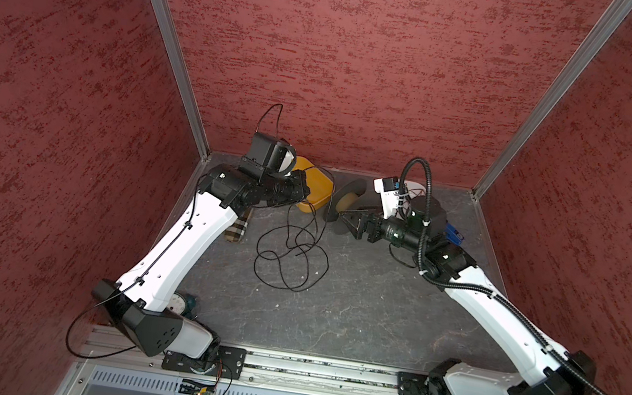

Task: Wrap the cables

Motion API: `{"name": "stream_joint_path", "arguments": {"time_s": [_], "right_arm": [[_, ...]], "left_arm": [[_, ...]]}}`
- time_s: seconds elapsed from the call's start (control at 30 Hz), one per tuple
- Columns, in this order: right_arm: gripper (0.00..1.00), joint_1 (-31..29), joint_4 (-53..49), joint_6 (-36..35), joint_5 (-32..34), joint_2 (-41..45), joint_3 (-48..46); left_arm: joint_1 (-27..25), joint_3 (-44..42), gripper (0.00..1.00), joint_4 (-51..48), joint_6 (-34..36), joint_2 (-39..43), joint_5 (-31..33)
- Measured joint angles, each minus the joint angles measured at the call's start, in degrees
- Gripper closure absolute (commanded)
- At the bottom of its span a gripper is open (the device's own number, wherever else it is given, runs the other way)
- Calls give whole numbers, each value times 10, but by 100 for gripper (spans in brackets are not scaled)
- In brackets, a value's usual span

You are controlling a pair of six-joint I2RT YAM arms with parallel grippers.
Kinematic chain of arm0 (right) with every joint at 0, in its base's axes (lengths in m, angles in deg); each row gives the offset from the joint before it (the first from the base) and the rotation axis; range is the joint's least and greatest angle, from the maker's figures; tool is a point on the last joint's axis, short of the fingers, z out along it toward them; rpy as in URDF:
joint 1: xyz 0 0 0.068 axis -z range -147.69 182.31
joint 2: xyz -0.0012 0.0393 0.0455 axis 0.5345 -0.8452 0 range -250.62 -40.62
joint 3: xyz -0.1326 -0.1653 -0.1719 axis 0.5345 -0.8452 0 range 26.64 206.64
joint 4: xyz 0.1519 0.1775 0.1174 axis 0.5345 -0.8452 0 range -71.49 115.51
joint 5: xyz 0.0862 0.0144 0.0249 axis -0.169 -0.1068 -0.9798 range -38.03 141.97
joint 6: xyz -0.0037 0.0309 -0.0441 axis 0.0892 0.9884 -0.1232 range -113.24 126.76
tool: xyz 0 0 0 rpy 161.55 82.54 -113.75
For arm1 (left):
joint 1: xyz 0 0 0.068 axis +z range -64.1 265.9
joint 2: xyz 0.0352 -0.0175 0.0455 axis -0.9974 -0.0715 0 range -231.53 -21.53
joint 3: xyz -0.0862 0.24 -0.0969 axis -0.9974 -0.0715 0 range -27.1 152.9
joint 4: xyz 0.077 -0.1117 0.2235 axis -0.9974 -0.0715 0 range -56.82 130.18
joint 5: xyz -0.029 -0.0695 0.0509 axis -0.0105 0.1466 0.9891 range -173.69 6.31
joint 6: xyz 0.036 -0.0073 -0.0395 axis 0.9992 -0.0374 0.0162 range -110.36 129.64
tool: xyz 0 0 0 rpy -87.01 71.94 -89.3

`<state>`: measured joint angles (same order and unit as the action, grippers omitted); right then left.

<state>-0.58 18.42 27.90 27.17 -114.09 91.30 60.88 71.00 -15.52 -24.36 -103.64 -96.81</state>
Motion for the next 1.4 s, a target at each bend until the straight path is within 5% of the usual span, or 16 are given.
{"name": "stream_joint_path", "arguments": {"time_s": [0.47,0.93,1.4], "right_arm": [[24,-39,80,44,-37,-123,1],[98,-48,103,77,-29,-127,1],[100,1,-42,44,-19,-41,24]], "left_arm": [[0,-1,100,5,-15,0,-21],[16,-17,100,7,-15,11,-31],[21,-111,100,54,13,20,-1]]}}
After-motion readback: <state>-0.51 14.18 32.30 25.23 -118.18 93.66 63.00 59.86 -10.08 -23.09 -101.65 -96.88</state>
